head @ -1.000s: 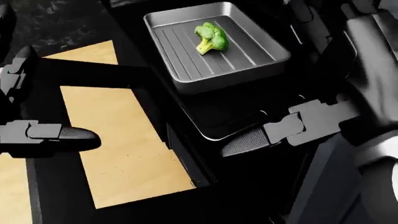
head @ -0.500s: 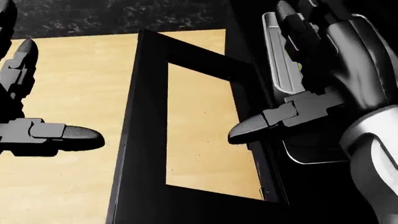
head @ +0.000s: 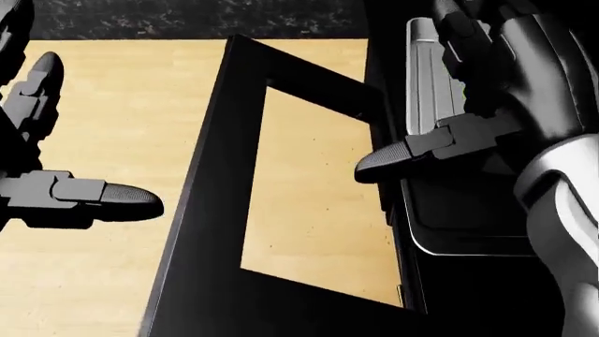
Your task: Pick the broccoli from the top rack in the oven and place it on the plate on the counter.
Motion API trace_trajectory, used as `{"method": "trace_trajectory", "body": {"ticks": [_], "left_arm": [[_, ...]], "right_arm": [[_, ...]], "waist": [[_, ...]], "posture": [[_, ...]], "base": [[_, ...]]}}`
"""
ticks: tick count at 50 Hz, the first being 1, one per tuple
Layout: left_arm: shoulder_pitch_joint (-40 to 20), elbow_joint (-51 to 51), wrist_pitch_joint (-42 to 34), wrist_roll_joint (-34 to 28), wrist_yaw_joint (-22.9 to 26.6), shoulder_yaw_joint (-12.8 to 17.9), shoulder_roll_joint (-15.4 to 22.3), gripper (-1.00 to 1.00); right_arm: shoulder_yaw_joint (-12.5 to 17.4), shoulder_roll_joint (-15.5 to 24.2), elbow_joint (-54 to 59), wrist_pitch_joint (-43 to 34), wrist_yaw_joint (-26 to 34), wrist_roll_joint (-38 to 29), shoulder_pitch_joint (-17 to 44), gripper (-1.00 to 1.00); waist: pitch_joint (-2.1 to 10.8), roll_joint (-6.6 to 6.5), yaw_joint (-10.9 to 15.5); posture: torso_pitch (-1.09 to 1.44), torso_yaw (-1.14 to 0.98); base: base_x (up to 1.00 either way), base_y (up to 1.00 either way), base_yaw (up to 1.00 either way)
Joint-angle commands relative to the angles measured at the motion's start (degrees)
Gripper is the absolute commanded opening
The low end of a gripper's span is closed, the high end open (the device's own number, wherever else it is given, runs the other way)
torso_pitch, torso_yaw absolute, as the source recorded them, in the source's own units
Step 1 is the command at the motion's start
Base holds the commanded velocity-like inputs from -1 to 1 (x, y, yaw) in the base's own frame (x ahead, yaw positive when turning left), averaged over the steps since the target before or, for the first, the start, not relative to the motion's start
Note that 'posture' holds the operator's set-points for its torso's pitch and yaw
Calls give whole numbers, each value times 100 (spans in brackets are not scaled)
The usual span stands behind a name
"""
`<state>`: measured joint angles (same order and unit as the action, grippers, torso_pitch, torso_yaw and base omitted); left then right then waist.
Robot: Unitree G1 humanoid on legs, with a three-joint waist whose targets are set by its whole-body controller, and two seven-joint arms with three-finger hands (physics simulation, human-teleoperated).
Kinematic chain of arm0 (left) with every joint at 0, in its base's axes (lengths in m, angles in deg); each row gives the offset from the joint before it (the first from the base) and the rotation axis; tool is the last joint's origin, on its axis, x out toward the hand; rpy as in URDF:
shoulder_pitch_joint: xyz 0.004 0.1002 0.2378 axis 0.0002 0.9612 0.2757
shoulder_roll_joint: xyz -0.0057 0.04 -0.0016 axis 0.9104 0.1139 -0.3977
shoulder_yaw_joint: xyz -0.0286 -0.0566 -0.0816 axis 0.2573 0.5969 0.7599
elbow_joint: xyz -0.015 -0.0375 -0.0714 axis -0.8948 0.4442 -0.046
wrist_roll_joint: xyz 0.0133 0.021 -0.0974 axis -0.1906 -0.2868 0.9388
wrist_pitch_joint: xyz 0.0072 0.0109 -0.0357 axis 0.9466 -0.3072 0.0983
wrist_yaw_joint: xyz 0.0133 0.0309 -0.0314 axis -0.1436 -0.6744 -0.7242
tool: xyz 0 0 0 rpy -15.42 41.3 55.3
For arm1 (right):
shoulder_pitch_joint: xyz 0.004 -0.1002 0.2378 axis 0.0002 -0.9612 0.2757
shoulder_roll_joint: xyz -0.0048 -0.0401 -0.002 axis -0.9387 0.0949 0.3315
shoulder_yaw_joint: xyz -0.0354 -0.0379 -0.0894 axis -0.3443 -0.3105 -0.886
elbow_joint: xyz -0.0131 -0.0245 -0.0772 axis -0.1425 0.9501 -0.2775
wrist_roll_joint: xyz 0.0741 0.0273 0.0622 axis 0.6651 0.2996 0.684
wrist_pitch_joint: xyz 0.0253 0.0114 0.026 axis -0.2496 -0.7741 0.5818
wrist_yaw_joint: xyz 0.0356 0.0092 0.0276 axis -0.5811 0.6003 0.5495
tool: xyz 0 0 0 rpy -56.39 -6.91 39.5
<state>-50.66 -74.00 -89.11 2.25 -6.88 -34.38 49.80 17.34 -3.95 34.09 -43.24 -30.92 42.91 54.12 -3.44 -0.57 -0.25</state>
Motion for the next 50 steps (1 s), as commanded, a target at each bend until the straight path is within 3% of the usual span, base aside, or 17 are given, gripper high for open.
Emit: {"method": "trace_trajectory", "body": {"ticks": [1, 2, 3, 7, 11, 14, 15, 16, 23, 28, 29, 31, 34, 40, 43, 45, 50], "left_arm": [[-140, -25, 98, 12, 12, -3, 63, 100], [-162, -17, 90, 12, 13, -6, 68, 100], [-185, -32, 60, 17, 9, -4, 71, 100], [-219, -94, -28, 39, 2, 14, 83, 100], [-224, -44, 24, 34, 6, 8, 93, 100], [-230, -125, -63, 66, -2, 37, 90, 100], [-232, -109, -47, 67, -3, 37, 92, 100], [-238, -88, -28, 65, -1, 30, 100, 100], [-532, -80, -304, 294, 0, 289, 281, 100], [-557, -68, -310, 411, -63, 328, 368, 100], [-564, -78, -326, 437, -81, 332, 381, 100], [-581, -82, -345, 472, -110, 335, 402, 100], [-585, -100, -358, 507, -143, 326, 414, 100], [-607, -122, -403, 593, -197, 349, 453, 100], [-534, -109, -335, 598, -207, 324, 442, 100], [-497, -89, -284, 594, -203, 317, 444, 100], [-499, -85, -275, 601, -206, 319, 456, 100]], "right_arm": [[152, 60, -75, 190, -61, -51, 155, 100], [176, 71, -112, 157, -90, -35, 161, 100], [183, 79, -93, 188, -100, -29, 151, 100], [217, 122, -89, 183, -166, 16, 199, 100], [279, 189, -75, 184, -240, 82, 245, 100], [225, 198, -58, 244, -261, 57, 212, 100], [226, 199, -85, 198, -274, 71, 242, 100], [215, 213, -54, 208, -268, 63, 265, 100], [233, 370, 85, -93, -343, 44, 734, 100], [308, 453, 88, -209, -349, 98, 831, 100], [319, 468, 63, -240, -356, 127, 854, 100], [316, 488, 44, -268, -356, 161, 858, 100], [351, 525, 26, -304, -356, 201, 867, 100], [348, 606, 47, -399, -387, 265, 1031, 100], [330, 650, 124, -377, -388, 252, 1092, 100], [286, 676, 171, -327, -351, 214, 1083, 100], [205, 697, 324, -285, -204, 53, 1086, 100]], "waist": [[205, -86, -21], [197, -348, -14], [101, -168, 18], [150, -172, 39], [101, 116, 81], [167, 545, 88], [104, 345, 80], [130, 411, 110], [153, 108, 55], [291, -386, -73], [86, -265, -2], [261, -235, -4], [264, -312, 13], [274, -182, 34], [291, -20, 58], [255, 428, 116], [112, 79, 66]], "posture": [[0, 0], [0, 0], [0, 0], [0, 0], [0, 0], [0, 0], [0, 0], [0, 0], [0, 0], [0, 0], [0, 0], [0, 0], [0, 0], [0, 0], [0, 0], [0, 0], [0, 0]], "base": [[15, -1, 0], [20, -4, 0], [23, -5, 0], [23, -5, 0], [24, -5, 0], [24, -4, 0], [25, -3, 0], [24, -4, 0], [23, 0, 0], [19, 0, 0], [2, 0, 0], [0, -6, 0], [0, -34, 0], [0, -38, 0], [0, -29, 0], [0, 0, 0], [0, 0, 0]]}}
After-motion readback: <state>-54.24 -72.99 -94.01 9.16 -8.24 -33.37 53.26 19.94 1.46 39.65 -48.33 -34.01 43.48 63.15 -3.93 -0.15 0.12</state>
